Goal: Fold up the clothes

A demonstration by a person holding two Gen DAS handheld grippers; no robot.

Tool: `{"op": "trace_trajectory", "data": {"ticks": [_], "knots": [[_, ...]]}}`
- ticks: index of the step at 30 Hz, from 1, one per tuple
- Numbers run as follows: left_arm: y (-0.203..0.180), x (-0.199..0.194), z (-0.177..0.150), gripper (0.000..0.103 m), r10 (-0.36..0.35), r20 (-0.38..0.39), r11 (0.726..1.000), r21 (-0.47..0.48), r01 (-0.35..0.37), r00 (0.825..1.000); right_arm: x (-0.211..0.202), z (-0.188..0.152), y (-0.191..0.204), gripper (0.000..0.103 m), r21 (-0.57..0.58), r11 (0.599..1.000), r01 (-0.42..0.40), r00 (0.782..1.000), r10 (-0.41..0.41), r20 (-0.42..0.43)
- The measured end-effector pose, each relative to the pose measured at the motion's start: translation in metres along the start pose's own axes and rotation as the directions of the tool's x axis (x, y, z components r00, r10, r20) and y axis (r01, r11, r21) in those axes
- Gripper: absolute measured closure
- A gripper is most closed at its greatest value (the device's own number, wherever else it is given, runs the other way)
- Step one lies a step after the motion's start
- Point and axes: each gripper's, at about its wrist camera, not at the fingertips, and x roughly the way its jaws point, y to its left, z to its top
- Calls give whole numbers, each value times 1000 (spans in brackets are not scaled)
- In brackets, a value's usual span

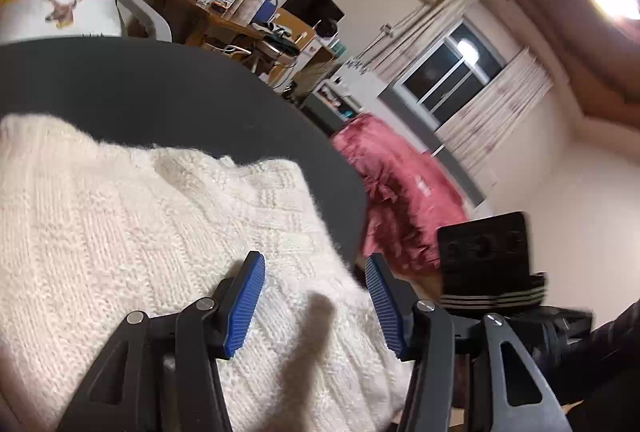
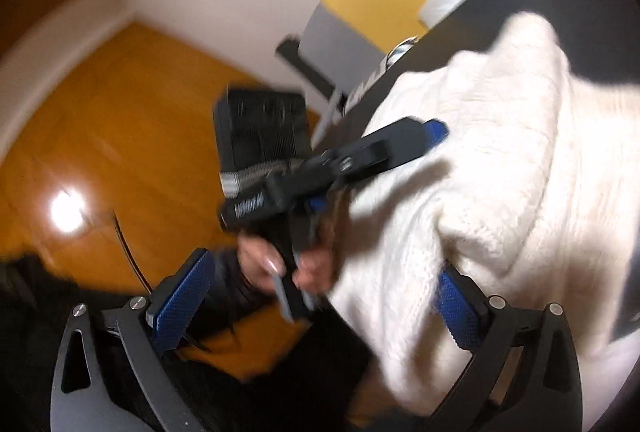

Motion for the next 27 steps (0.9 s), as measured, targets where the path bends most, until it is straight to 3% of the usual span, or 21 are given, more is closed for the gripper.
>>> {"op": "trace_trajectory", "data": {"ticks": [2,4,8,12,14,15,17,19,21,23,24,25,27], "knots": [[0,0,-2,51,-5,-6,1000,19,5,1000,-10,1,-7,0,86,996,-2,993,-8,116],[-6,2,-5,51,16,-17,998,53,-15,1000,-20,1,-15,0,180,984,-9,972,-33,231],[-18,10,-8,51,85,-53,988,138,-77,995,-37,-3,-34,0,395,911,-117,923,-47,383],[-40,30,-17,51,235,-94,929,314,-195,967,-44,-12,-38,0,462,876,-142,869,-112,481],[-47,34,-20,51,275,-97,909,350,-226,957,-40,-18,-49,0,497,861,-106,867,-165,470],[-50,35,-20,51,286,-96,903,360,-234,954,-40,-23,-54,0,517,846,-129,865,-158,475],[-55,35,-21,51,306,-94,891,379,-250,947,-43,-24,-48,0,519,849,-97,879,-172,445],[-62,27,-20,50,288,-91,890,393,-232,953,-54,-22,-34,0,492,870,-36,899,-187,395],[-62,10,-12,50,232,-57,922,332,-201,971,-62,-13,-10,0,402,909,113,923,-246,296],[-55,-12,-4,50,200,-9,950,247,-192,980,-60,-1,15,0,258,922,287,911,-347,225],[-53,-18,-6,50,234,5,943,243,-228,972,-60,6,27,0,175,914,367,895,-398,200],[-51,-24,-7,50,268,20,934,239,-264,963,-54,11,35,0,74,874,480,857,-486,173],[-46,-36,-10,50,332,47,914,230,-334,942,-41,22,53,0,-134,734,666,746,-649,150]]}}
